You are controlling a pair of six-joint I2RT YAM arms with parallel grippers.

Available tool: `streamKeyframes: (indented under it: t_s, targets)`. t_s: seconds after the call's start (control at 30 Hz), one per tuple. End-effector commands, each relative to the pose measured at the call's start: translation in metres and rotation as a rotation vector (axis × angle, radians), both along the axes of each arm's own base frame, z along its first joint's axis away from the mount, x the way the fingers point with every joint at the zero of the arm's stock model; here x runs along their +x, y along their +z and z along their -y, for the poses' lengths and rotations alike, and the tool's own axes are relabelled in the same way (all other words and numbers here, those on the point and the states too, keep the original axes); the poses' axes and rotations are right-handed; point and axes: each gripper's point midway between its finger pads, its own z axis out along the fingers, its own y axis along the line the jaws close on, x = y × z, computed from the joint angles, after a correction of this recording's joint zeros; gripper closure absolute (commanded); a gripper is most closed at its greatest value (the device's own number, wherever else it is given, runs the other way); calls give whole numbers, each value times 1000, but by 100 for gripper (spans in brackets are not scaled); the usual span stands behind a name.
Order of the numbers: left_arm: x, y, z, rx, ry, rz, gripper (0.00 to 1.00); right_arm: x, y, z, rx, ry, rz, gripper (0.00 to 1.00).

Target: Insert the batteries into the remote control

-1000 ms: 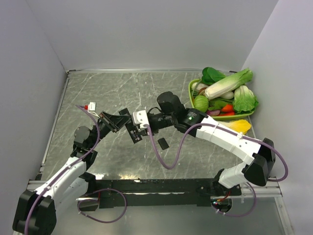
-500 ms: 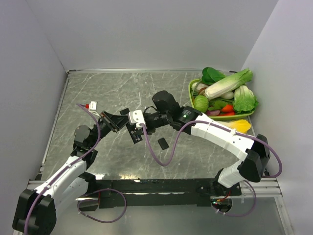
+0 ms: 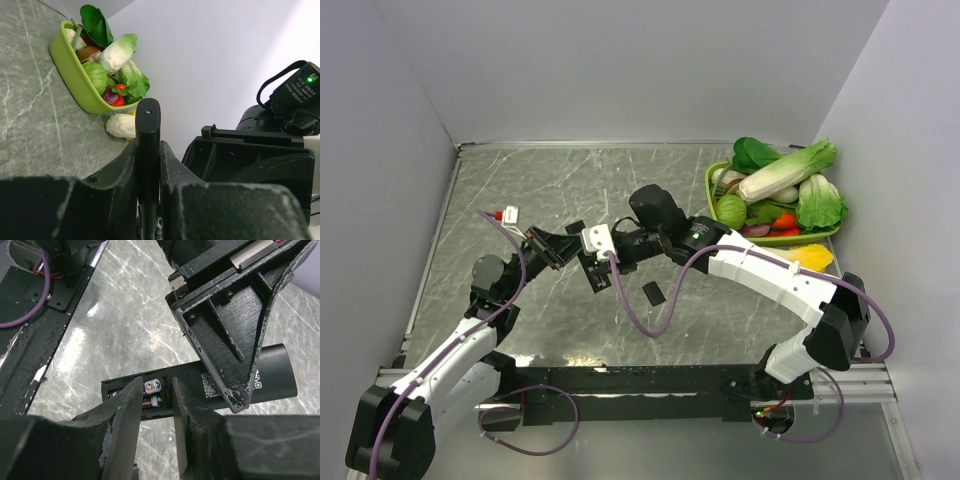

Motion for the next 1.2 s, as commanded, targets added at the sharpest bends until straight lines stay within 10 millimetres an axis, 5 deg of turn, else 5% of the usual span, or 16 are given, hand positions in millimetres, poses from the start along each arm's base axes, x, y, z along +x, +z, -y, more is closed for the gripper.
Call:
streamKeyframes:
  t_s: [0.0,0.47,0.9,1.17]
  targets:
    - [-4,34,2,-31,-15,106,99,-2,3,-3,8,35,-6,66]
    - [-8,48,-5,-128,1,124,99,-12,-23,7,-20,20,-60,76]
    - [-21,84,-12,-226,-4,229,99,-21,-76,20,-71,-45,-126,87]
    - [-26,94,-13,-205,2,280,99,-8,-101,31,-75,-160,-99,82]
